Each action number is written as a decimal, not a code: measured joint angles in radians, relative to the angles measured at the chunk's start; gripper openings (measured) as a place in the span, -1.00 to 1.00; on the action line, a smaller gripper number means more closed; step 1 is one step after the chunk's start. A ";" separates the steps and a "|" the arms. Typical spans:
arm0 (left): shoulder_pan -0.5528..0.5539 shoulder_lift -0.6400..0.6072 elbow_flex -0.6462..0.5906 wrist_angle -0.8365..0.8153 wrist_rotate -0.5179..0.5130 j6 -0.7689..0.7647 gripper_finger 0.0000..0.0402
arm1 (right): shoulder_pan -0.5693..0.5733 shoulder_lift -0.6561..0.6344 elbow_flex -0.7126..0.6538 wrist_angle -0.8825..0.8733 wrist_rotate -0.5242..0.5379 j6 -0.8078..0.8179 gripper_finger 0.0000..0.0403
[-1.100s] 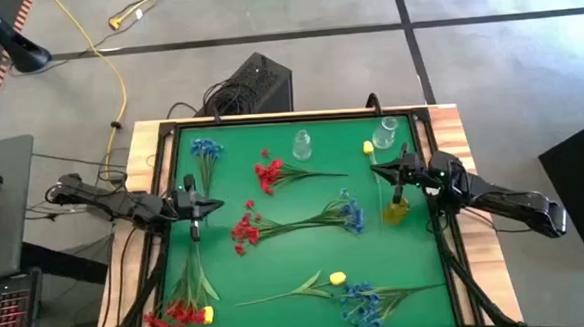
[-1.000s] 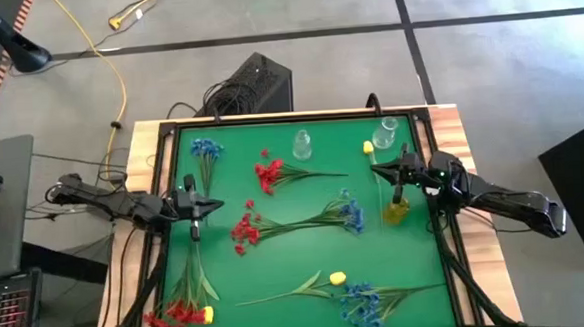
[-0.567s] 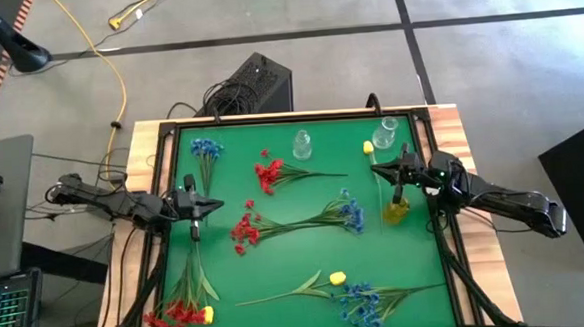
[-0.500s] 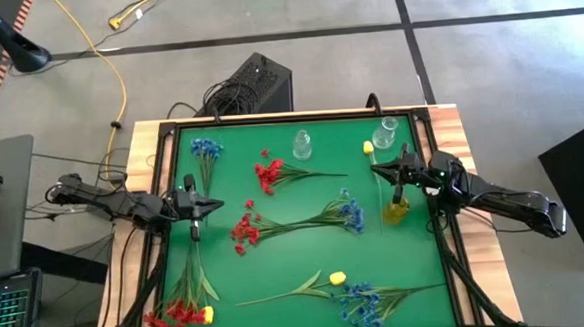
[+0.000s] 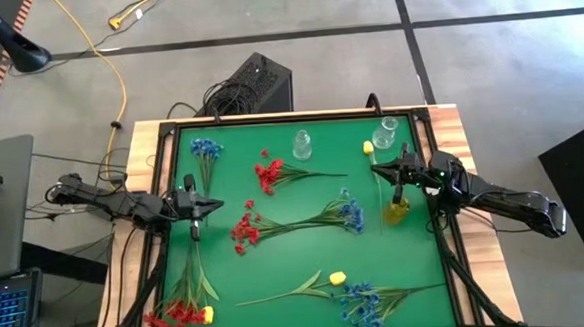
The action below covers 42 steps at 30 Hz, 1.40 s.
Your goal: Sort flowers into vase by color
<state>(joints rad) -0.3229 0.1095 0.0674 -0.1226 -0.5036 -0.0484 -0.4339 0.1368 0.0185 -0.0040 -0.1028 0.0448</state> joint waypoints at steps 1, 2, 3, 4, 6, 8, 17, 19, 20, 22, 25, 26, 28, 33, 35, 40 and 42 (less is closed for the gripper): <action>0.000 0.000 0.000 0.000 0.000 0.000 -1.00 | 0.000 0.000 0.000 0.000 0.000 0.000 -0.78; 0.000 0.000 0.000 0.000 0.000 0.000 -1.00 | 0.000 0.000 0.000 0.000 0.000 0.000 -0.78; 0.000 0.000 0.000 0.000 0.000 0.000 -1.00 | 0.000 0.000 0.000 0.000 0.000 0.000 -0.78; 0.000 0.000 0.000 0.000 0.000 0.000 -1.00 | 0.000 0.000 0.000 0.000 0.000 0.000 -0.78; 0.000 0.000 0.000 0.000 0.000 0.000 -1.00 | 0.000 0.000 0.000 0.000 0.000 0.000 -0.78; 0.000 0.000 0.000 0.000 0.000 0.000 -1.00 | 0.000 0.000 0.000 0.000 0.000 0.000 -0.78; 0.000 0.000 0.000 0.000 0.000 0.000 -1.00 | 0.000 0.000 0.000 0.000 0.000 0.000 -0.78; 0.000 0.000 0.000 0.000 0.000 0.000 -1.00 | 0.000 0.000 0.000 0.000 0.000 0.000 -0.78; 0.000 0.000 0.000 0.000 0.000 0.000 -1.00 | 0.000 0.000 0.000 0.000 0.000 0.000 -0.78; 0.000 0.000 0.000 0.000 0.000 0.000 -1.00 | 0.000 0.000 0.000 0.000 0.000 0.000 -0.78; 0.000 0.000 0.000 0.000 0.000 0.000 -1.00 | 0.000 0.000 0.000 0.000 0.000 0.000 -0.78; 0.000 0.000 0.000 0.000 0.000 0.000 -1.00 | 0.000 0.000 0.000 0.000 0.000 0.000 -0.78; 0.000 0.000 0.000 0.001 0.000 0.006 -1.00 | 0.000 0.000 0.000 0.000 0.000 0.000 -0.78; 0.000 0.000 -0.002 0.012 0.028 -0.078 -1.00 | 0.000 0.000 0.000 0.000 0.000 0.000 -0.78; 0.000 0.000 -0.002 0.011 0.047 -0.172 -1.00 | 0.000 0.000 0.000 0.000 0.000 0.000 -0.78; 0.000 0.000 -0.003 0.042 0.034 -0.326 -1.00 | 0.000 0.000 0.000 0.000 0.000 0.000 -0.78; 0.000 0.001 -0.003 0.070 0.008 -0.354 -1.00 | 0.000 0.000 0.000 0.000 0.000 0.000 -0.78</action>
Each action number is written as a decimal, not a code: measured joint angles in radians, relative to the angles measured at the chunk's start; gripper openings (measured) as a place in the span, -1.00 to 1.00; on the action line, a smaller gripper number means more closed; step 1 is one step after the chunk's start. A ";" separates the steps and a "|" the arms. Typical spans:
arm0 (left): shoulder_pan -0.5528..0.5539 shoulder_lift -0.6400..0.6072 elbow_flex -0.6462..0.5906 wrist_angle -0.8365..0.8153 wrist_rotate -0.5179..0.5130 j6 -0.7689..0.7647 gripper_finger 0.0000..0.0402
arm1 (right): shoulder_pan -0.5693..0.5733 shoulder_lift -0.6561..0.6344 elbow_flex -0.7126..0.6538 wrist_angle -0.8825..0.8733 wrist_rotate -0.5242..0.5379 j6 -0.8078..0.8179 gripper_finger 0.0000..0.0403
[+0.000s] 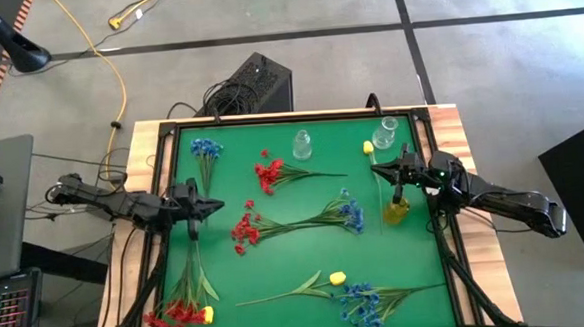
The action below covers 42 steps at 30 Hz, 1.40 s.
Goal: Sort flowers into vase by color
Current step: Put the top yellow flower into the right white transparent vase
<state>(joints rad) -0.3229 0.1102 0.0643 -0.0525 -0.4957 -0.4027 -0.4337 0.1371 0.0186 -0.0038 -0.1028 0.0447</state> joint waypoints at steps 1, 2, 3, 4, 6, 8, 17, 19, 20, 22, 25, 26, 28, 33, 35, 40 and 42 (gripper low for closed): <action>0.000 0.001 0.000 0.014 -0.014 -0.004 -1.00 | 0.000 0.000 0.000 0.000 0.000 0.000 -0.78; 0.000 0.001 0.000 0.027 -0.018 -0.005 -1.00 | 0.000 0.000 0.000 0.000 0.000 0.000 -0.78; 0.000 0.001 0.000 0.042 -0.020 0.001 -1.00 | 0.000 0.000 0.000 0.000 0.000 0.000 -0.78; 0.000 0.001 0.000 0.061 -0.024 0.016 -1.00 | 0.000 0.000 0.000 0.000 0.000 0.000 -0.78; 0.000 0.001 0.000 0.096 -0.049 0.057 -1.00 | 0.000 0.000 0.000 0.000 0.000 0.000 -0.78; 0.000 0.001 0.000 0.124 -0.084 0.072 -1.00 | 0.000 0.000 0.000 0.000 0.000 0.000 -0.78; 0.002 0.001 0.002 0.283 -0.288 0.210 -1.00 | 0.000 0.000 0.000 0.009 0.000 0.015 -0.78; 0.015 0.001 0.002 0.341 -0.311 0.295 -1.00 | 0.000 0.000 0.000 0.013 0.000 0.052 -0.78; 0.024 0.001 0.002 0.366 -0.308 0.329 -1.00 | 0.000 0.000 -0.001 0.021 0.000 0.078 -0.78; 0.049 0.001 0.003 0.402 -0.253 0.392 -1.00 | 0.000 0.000 -0.002 0.043 -0.004 0.112 -0.78; 0.102 0.001 0.003 0.434 -0.149 0.457 -1.00 | 0.000 0.000 -0.004 0.093 -0.006 0.106 -0.78; 0.122 0.001 0.003 0.437 -0.127 0.469 -1.00 | 0.000 0.000 -0.004 0.112 -0.006 0.104 -0.78; 0.163 0.001 0.003 0.434 -0.108 0.475 -1.00 | -0.001 0.000 -0.004 0.142 -0.006 0.083 -0.78; 0.255 0.001 0.003 0.426 -0.020 0.462 -1.00 | -0.001 0.004 0.029 0.134 0.019 0.074 -0.78; 0.286 0.001 0.003 0.426 0.036 0.471 -1.00 | -0.001 0.020 0.061 0.088 0.045 0.090 -0.78; 0.358 0.002 0.003 0.426 0.131 0.477 -1.00 | -0.001 0.098 0.157 0.000 0.052 0.119 -0.78; 0.379 0.014 0.003 0.430 0.184 0.472 -1.00 | -0.001 0.142 0.196 -0.027 0.053 0.129 -0.78</action>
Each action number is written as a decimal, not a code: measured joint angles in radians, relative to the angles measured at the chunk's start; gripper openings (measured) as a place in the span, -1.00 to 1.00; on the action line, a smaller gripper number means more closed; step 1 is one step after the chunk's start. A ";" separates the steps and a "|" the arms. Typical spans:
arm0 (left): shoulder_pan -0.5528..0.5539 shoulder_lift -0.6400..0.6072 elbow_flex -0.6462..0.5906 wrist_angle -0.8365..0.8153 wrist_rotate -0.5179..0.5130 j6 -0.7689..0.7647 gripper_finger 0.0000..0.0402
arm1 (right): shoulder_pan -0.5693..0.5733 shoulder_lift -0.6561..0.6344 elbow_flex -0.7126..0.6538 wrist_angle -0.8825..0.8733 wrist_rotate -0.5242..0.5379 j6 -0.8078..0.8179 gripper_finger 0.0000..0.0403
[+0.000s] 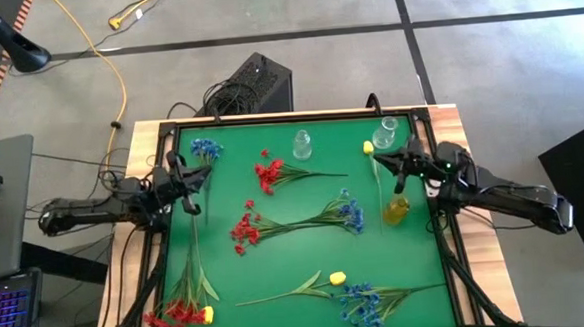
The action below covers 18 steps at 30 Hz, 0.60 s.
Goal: Sort flowers into vase by color
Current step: Put the top yellow flower into the right white transparent vase
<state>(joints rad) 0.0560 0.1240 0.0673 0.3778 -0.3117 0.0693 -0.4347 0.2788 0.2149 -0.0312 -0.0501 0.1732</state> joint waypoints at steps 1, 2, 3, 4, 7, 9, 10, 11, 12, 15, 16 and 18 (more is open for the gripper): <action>0.009 0.010 0.000 0.003 0.023 -0.002 -1.00 | 0.000 0.023 0.022 -0.015 0.000 0.002 -0.78; 0.015 0.024 0.000 0.014 0.043 -0.003 -1.00 | 0.000 0.046 0.043 -0.032 0.000 0.003 -0.78; 0.022 0.041 0.000 0.028 0.054 -0.004 -1.00 | 0.000 0.070 0.067 -0.053 0.001 0.003 -0.78; 0.026 0.061 0.000 0.042 0.061 -0.012 -1.00 | 0.000 0.096 0.091 -0.076 0.001 0.003 -0.78; 0.034 0.134 0.025 0.041 0.066 -0.039 -1.00 | 0.000 0.183 0.171 -0.151 0.001 0.003 -0.78; 0.035 0.193 0.060 0.020 0.068 -0.049 -1.00 | 0.000 0.239 0.223 -0.209 0.001 0.004 -0.78; 0.035 0.224 0.080 0.013 0.068 -0.051 -1.00 | 0.000 0.265 0.251 -0.241 0.001 0.004 -0.78; 0.035 0.255 0.103 0.001 0.069 -0.050 -1.00 | 0.000 0.291 0.278 -0.273 0.001 0.004 -0.78; 0.035 0.284 0.127 -0.014 0.069 -0.042 -1.00 | 0.000 0.317 0.305 -0.307 0.001 0.004 -0.78; 0.035 0.362 0.194 -0.075 0.068 -0.020 -1.00 | 0.000 0.391 0.386 -0.402 0.001 0.030 -0.78; 0.035 0.387 0.212 -0.092 0.068 -0.019 -1.00 | 0.000 0.414 0.415 -0.437 0.001 0.045 -0.78; 0.035 0.433 0.237 -0.110 0.067 -0.014 -1.00 | 0.000 0.460 0.475 -0.504 0.001 0.072 -0.78</action>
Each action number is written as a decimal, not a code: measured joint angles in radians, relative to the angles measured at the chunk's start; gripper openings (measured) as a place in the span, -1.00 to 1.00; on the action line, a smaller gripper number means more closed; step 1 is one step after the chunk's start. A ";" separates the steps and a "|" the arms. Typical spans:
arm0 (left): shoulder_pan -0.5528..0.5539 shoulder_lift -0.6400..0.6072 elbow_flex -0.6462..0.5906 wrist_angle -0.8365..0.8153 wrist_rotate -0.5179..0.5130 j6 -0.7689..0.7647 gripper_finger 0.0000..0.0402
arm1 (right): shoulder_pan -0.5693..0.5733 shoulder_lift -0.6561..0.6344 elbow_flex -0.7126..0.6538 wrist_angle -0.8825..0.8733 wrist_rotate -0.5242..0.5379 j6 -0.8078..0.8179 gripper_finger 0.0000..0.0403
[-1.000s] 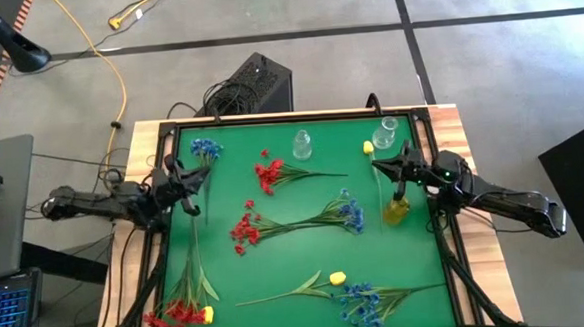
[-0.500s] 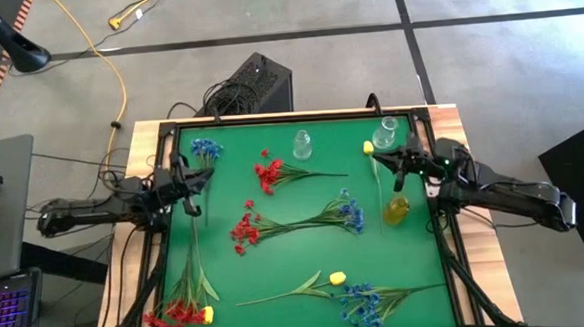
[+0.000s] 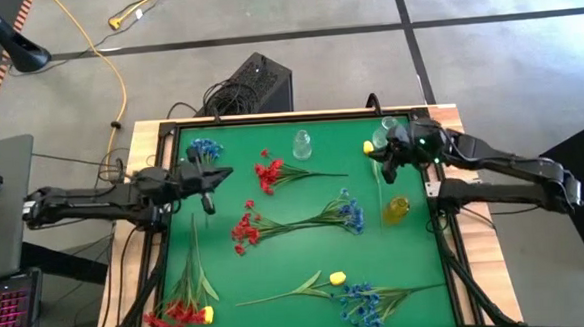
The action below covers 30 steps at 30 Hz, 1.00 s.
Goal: Sort flowers into vase by color
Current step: Put the top yellow flower into the right white transparent vase
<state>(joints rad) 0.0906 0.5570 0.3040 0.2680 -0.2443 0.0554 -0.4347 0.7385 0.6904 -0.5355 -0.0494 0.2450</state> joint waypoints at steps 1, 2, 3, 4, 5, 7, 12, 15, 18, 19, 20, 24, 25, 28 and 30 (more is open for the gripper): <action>0.000 0.023 0.009 -0.003 -0.003 0.011 -1.00 | 0.000 0.021 0.031 -0.037 0.000 0.012 -0.78; 0.000 0.045 0.017 0.000 -0.004 0.024 -1.00 | 0.000 0.042 0.058 -0.074 0.000 0.017 -0.78; 0.000 0.067 0.023 0.014 -0.005 0.037 -1.00 | 0.000 0.063 0.084 -0.104 0.000 0.017 -0.78; 0.000 0.088 0.027 0.034 -0.007 0.045 -1.00 | 0.000 0.083 0.108 -0.128 0.000 0.017 -0.78; 0.000 0.108 0.030 0.056 -0.009 0.053 -1.00 | 0.000 0.102 0.128 -0.148 0.000 0.017 -0.77; 0.000 0.144 0.031 0.093 -0.013 0.058 -1.00 | 0.000 0.140 0.166 -0.183 0.000 0.025 -0.75; 0.000 0.205 0.031 0.105 -0.013 0.096 -0.88 | 0.000 0.235 0.241 -0.288 -0.009 0.079 -0.65; 0.000 0.228 0.031 0.104 -0.013 0.084 -0.74 | 0.000 0.301 0.275 -0.324 -0.029 0.080 -0.54; 0.000 0.243 0.031 0.108 -0.024 0.082 -0.56 | -0.008 0.372 0.313 -0.349 -0.033 0.090 -0.39; 0.000 0.246 0.031 0.110 -0.030 0.082 -0.49 | -0.010 0.399 0.328 -0.365 -0.037 0.105 -0.33; 0.000 0.246 0.031 0.111 -0.035 0.082 -0.43 | -0.013 0.423 0.343 -0.386 -0.039 0.127 -0.26; 0.000 0.245 0.031 0.133 -0.069 0.075 -0.22 | -0.022 0.518 0.403 -0.474 -0.039 0.157 0.01; 0.000 0.246 0.031 0.140 -0.080 0.070 -0.18 | -0.026 0.539 0.415 -0.491 -0.039 0.162 0.08; 0.000 0.245 0.031 0.162 -0.102 0.065 -0.11 | -0.042 0.596 0.429 -0.533 -0.058 0.169 0.23; 0.000 0.246 0.031 0.158 -0.105 0.064 -0.10 | -0.054 0.627 0.431 -0.557 -0.058 0.187 0.28</action>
<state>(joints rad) 0.0906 0.8027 0.3351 0.4260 -0.3489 0.1196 -0.4891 1.3658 1.1213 -1.0924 -0.1078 0.4323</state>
